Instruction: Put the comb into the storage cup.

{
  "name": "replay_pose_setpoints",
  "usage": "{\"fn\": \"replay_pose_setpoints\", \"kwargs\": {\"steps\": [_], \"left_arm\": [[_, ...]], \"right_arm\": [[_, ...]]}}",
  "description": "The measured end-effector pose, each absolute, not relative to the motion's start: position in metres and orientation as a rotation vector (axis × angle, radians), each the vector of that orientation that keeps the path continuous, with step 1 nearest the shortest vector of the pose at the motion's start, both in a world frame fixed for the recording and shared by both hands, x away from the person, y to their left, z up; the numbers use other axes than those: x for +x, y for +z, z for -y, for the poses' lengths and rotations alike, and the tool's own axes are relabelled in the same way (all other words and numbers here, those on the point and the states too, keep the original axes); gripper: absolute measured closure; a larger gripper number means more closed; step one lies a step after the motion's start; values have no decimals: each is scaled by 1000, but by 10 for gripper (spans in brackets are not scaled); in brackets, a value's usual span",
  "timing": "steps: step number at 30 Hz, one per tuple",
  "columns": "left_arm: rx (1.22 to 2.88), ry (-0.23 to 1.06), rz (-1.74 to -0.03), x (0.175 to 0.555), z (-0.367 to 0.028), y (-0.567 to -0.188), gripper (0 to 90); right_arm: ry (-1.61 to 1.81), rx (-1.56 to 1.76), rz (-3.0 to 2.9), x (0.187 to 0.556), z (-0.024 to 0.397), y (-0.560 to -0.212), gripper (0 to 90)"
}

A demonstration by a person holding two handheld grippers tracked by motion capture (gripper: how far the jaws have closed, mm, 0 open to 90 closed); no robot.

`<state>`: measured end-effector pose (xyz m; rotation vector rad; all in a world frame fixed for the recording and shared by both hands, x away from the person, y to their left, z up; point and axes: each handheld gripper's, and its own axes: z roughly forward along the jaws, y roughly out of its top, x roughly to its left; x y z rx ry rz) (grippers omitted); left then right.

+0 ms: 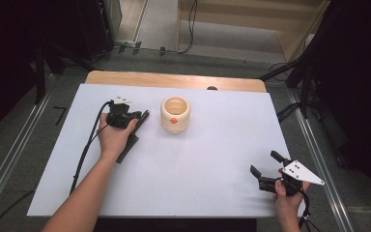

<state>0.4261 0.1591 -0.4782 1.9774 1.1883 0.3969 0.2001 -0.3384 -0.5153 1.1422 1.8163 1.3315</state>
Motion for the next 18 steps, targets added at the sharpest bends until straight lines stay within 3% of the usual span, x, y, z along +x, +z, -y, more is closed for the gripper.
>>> {"fn": "replay_pose_setpoints", "kwargs": {"steps": [18], "left_arm": [[2054,429,-1262,443,-147,-486,900]], "right_arm": [[1328,1141,-1819,200,338,-516,30]]}}
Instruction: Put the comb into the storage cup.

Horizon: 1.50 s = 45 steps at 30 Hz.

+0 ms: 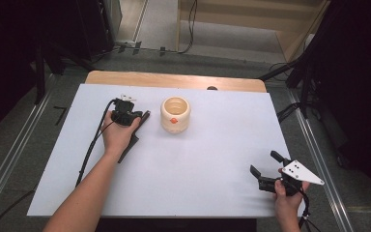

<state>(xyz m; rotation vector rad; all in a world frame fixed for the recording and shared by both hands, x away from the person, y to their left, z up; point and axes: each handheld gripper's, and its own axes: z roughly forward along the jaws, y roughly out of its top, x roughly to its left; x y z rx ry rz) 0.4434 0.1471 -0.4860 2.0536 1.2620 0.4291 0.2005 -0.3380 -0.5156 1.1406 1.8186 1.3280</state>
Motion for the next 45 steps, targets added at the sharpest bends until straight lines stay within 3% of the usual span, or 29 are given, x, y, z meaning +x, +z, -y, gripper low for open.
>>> {"fn": "replay_pose_setpoints", "kwargs": {"steps": [28,41,45], "left_arm": [[2215,349,-1124,427,-126,-486,900],[2262,244,-1004,405,-117,-476,900],[2279,274,-985,401,-114,-477,900]], "right_arm": [[1321,1137,-1821,201,337,-516,30],[1322,1137,-1821,201,337,-516,30],[1321,1134,-1824,201,337,-516,30]]}}
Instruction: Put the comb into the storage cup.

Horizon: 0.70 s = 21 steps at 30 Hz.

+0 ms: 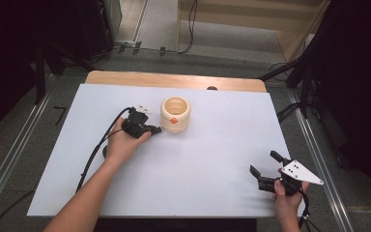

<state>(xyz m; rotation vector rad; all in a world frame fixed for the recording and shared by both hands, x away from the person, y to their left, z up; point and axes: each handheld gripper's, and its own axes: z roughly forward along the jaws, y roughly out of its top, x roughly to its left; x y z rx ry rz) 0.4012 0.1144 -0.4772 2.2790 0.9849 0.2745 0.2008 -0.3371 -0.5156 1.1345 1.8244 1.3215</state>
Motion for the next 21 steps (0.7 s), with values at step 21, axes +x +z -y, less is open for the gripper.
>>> {"fn": "replay_pose_setpoints", "kwargs": {"steps": [21], "left_arm": [[2284,236,-1040,405,-103,-492,900]], "right_arm": [[1323,1135,-1824,201,337,-516,30]]}}
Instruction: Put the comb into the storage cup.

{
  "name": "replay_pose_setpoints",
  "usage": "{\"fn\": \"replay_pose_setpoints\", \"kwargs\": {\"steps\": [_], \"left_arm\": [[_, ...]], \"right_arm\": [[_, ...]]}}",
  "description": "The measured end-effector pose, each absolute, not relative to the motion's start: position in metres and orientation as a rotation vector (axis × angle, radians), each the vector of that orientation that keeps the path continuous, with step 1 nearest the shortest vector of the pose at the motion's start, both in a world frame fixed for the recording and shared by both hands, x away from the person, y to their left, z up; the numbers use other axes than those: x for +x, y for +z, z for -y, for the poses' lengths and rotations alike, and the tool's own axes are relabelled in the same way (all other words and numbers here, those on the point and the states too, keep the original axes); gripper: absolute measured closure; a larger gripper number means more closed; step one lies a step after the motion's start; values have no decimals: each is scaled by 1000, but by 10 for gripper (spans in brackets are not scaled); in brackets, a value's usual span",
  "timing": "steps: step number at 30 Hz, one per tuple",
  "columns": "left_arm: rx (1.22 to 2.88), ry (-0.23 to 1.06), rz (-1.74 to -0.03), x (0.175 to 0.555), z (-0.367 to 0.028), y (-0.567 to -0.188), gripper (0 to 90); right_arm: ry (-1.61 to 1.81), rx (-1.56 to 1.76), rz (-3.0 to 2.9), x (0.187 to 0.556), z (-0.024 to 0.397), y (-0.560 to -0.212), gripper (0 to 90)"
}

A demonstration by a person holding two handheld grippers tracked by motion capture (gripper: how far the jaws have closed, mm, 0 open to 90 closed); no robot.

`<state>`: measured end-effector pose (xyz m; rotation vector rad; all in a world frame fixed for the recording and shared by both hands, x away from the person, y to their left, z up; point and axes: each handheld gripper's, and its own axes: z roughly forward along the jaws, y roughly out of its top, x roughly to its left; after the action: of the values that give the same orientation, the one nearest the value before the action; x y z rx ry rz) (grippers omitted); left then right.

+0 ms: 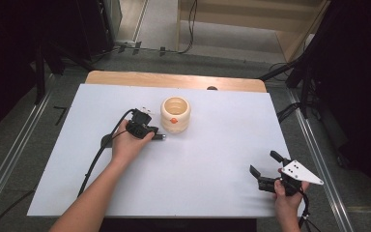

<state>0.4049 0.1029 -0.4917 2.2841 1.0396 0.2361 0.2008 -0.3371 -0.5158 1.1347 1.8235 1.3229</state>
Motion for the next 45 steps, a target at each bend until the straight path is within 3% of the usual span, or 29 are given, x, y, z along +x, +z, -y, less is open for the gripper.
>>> {"fn": "replay_pose_setpoints", "kwargs": {"steps": [17,28,45], "left_arm": [[2290,217,-966,363,-114,-495,900],[2237,222,-1008,331,-153,-492,900],[2206,253,-1097,322,-202,-489,900]], "right_arm": [[1313,1130,-1827,201,337,-516,30],[1308,1133,-1828,201,336,-516,30],[1302,1135,-1828,201,336,-516,30]]}}
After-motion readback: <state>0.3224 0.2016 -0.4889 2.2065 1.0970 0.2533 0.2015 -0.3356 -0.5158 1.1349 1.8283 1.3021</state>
